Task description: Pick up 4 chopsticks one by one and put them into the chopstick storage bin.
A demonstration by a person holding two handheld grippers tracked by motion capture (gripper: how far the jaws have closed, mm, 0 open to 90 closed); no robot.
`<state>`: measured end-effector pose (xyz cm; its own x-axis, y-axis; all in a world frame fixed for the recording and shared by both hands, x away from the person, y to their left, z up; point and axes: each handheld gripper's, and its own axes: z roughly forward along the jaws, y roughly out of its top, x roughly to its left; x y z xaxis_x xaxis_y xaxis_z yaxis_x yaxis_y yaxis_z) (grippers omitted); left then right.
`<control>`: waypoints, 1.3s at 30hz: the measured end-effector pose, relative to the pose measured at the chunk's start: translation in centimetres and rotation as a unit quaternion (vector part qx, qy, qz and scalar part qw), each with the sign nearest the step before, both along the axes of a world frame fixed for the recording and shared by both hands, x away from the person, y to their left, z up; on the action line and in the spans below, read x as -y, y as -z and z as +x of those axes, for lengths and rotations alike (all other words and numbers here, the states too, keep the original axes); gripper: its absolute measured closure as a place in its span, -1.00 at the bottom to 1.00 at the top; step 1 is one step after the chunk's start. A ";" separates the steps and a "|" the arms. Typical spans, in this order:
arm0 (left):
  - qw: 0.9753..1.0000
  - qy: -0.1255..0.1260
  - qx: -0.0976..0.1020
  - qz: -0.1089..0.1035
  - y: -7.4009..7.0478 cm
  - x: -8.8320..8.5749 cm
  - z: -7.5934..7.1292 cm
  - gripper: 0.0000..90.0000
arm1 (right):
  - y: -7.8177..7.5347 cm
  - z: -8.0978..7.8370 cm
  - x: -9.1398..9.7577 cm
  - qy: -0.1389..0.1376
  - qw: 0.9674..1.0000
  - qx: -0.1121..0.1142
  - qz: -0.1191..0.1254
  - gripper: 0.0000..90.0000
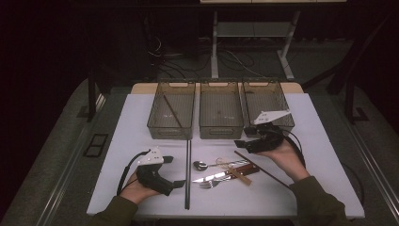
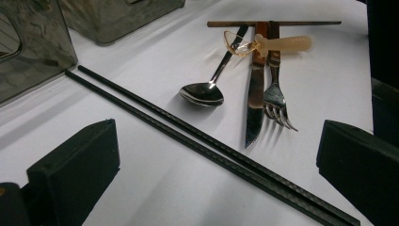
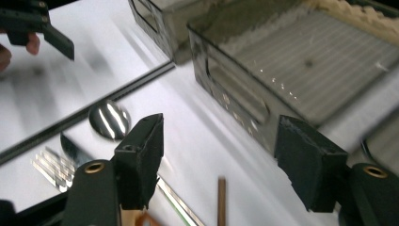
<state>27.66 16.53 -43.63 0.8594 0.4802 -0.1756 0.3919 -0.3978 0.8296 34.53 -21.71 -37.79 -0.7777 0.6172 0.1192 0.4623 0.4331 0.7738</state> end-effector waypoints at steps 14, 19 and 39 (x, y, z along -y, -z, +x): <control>1.000 0.003 0.003 0.001 -0.2 0.0 -0.1 -1.00 | 1.2 -3.1 5.4 0.029 0.999 -0.020 0.019 -0.08; 1.000 0.003 0.003 0.002 -0.2 0.0 -0.2 -1.00 | 2.2 -4.1 6.6 0.030 0.999 -0.037 0.016 0.00; 1.000 0.001 0.005 0.004 -0.2 0.0 -0.2 -1.00 | 4.7 -7.2 8.1 0.020 0.996 -0.062 -0.058 0.51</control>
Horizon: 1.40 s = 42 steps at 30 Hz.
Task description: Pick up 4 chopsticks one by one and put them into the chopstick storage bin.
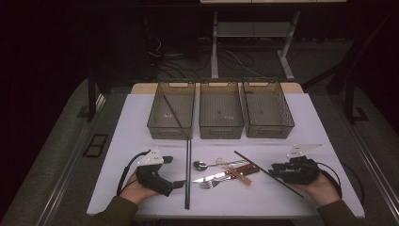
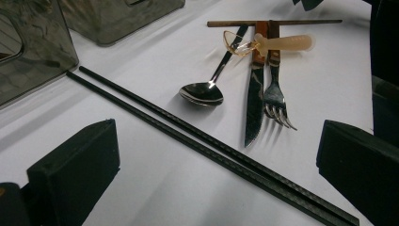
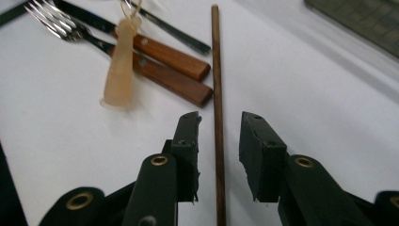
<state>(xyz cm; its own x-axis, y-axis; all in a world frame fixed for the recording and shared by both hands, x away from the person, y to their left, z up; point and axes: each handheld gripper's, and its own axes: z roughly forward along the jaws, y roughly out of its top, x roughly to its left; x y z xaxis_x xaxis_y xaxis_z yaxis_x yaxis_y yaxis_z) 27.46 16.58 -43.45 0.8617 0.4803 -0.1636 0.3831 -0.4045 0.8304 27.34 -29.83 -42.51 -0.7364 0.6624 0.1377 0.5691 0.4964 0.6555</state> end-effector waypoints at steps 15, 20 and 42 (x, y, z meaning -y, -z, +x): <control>1.000 0.004 0.002 0.007 0.1 0.0 0.0 -1.00 | 1.4 0.3 -0.9 -0.010 0.999 -0.006 -0.046 0.71; 1.000 0.002 0.002 0.006 0.1 0.1 0.1 -1.00 | 1.6 0.1 -1.1 -0.011 0.999 0.004 -0.052 0.76; 1.000 0.008 0.002 0.010 0.1 0.2 0.0 -1.00 | 1.2 0.5 -0.9 -0.002 0.999 -0.006 -0.046 0.90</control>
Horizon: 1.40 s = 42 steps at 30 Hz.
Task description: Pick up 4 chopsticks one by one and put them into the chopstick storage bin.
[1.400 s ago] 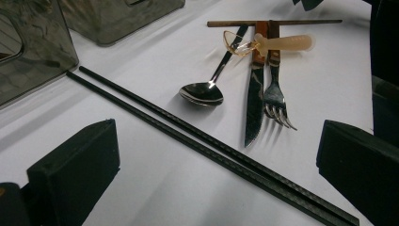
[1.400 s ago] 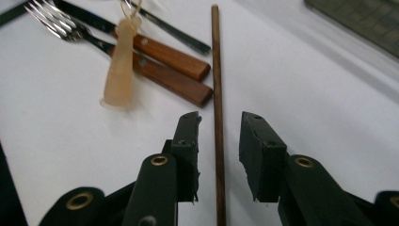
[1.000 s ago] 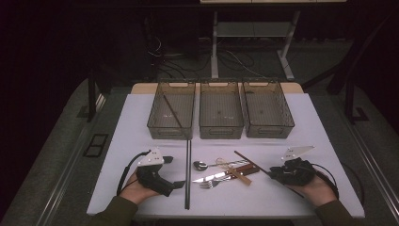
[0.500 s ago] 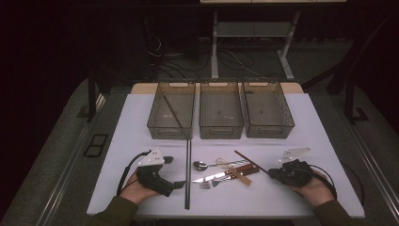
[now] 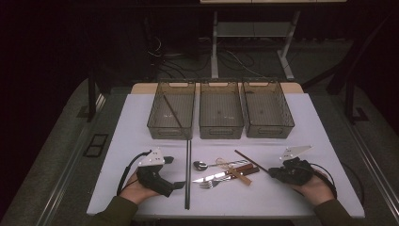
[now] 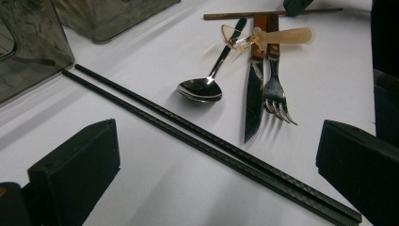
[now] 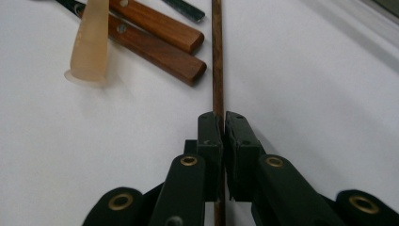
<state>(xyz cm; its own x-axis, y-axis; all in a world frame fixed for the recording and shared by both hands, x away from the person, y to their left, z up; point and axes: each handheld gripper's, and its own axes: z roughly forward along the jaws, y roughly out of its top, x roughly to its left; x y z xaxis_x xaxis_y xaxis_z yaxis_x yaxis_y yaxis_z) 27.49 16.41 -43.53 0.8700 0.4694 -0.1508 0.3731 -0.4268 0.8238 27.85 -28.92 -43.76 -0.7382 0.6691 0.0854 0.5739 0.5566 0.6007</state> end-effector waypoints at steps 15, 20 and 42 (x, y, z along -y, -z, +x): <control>1.000 0.002 0.000 0.000 0.0 0.1 0.0 -1.00 | -1.2 0.2 0.7 0.009 0.999 0.009 0.032 0.90; 1.000 0.002 0.000 0.001 0.0 0.1 0.0 -1.00 | -1.9 0.2 1.0 0.013 0.999 0.015 0.049 0.90; 1.000 0.000 -0.002 0.002 0.1 0.1 0.0 -1.00 | -5.0 1.6 -1.1 0.003 0.996 0.041 0.081 0.90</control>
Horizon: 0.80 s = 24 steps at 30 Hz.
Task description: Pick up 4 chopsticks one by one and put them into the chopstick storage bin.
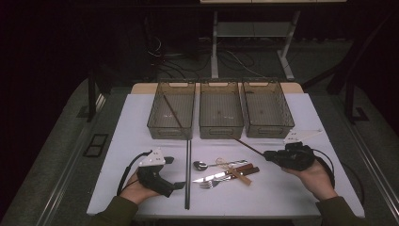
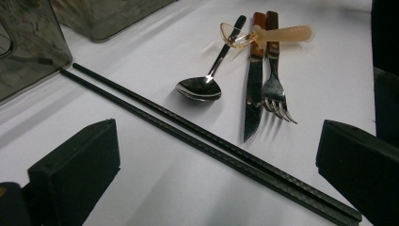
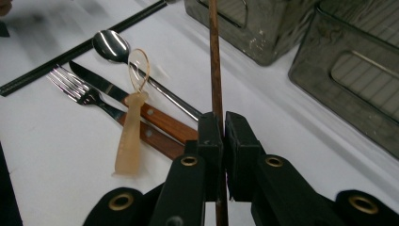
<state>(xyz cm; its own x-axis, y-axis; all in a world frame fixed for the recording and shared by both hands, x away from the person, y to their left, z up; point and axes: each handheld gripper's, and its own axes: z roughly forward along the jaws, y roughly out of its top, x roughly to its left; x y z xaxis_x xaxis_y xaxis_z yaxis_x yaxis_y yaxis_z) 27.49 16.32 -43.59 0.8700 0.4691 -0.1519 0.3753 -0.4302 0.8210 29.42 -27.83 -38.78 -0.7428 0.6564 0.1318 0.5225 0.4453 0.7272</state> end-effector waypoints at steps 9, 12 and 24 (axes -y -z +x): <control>1.000 -0.001 0.000 0.002 0.0 0.0 0.0 -1.00 | -1.1 0.9 -1.1 -0.007 1.000 0.014 0.017 0.90; 1.000 -0.001 -0.001 0.002 0.1 0.0 0.0 -1.00 | -1.3 1.3 -1.7 -0.010 1.000 0.016 0.020 0.90; 1.000 0.000 0.001 0.003 0.1 0.0 0.1 -1.00 | -2.3 3.3 -4.2 -0.017 0.999 0.025 0.026 0.90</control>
<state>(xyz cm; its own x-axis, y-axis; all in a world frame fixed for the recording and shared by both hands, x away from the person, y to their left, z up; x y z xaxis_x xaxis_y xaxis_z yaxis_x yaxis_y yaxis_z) 27.57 16.36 -43.64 0.8707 0.4691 -0.1477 0.3732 -0.4348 0.8196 32.67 -23.63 -36.50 -0.7716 0.6233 0.1270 0.4696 0.4235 0.7747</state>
